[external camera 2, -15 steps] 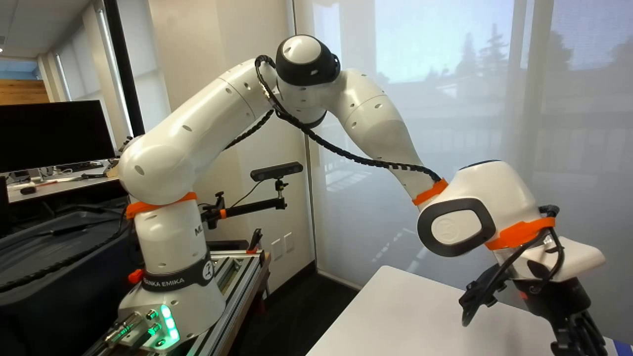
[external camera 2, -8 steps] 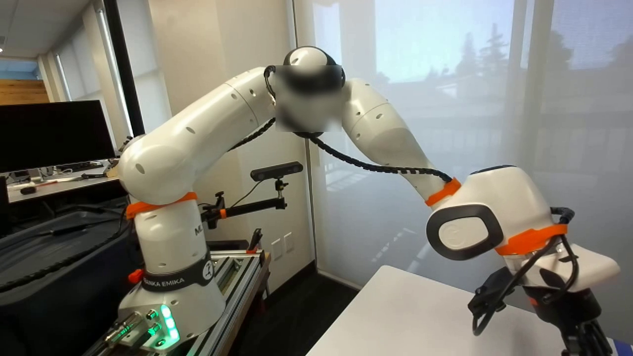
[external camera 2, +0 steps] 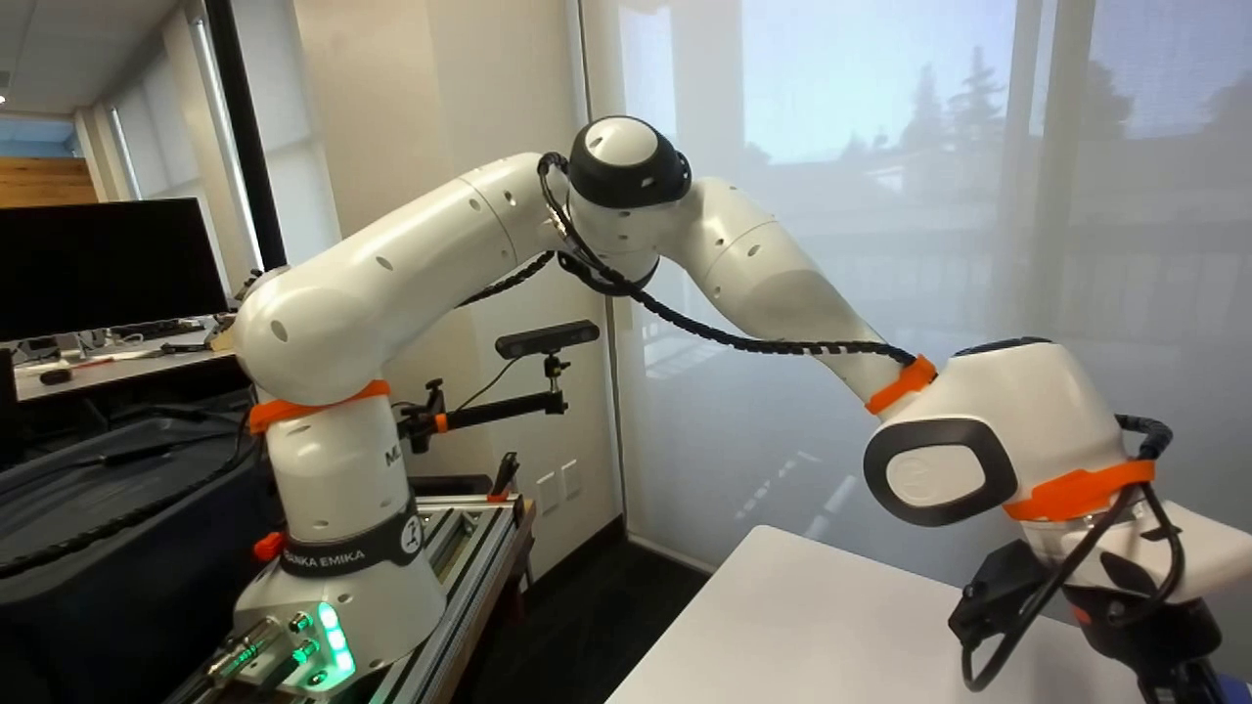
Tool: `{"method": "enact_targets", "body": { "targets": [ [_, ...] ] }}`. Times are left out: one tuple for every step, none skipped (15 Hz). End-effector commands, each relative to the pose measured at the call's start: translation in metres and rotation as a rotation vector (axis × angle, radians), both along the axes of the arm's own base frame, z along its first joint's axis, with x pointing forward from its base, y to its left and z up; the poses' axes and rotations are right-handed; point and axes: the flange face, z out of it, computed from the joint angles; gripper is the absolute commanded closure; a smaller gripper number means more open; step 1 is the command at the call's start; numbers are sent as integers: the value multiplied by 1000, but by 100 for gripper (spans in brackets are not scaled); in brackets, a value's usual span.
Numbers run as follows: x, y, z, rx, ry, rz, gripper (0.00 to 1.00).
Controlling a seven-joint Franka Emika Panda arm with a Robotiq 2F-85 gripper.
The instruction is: Remove the marker from the cup and put it on the table
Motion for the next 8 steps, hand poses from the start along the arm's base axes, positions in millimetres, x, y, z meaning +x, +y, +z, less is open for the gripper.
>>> {"method": "enact_targets", "body": {
  "targets": [
    [7, -4, -5, 9, 5, 18, 100],
    [7, -4, -2, 14, 1, 27, 96],
    [7, -4, 1, 16, -1, 35, 95],
    [6, -3, 5, 23, -5, 43, 95],
    [6, -1, 10, 25, -11, 55, 95],
    [5, 0, 14, 28, -12, 65, 95],
    [5, 1, 18, 28, -20, 75, 95],
    [5, 3, 26, 27, -27, 85, 95]
  ]
}}
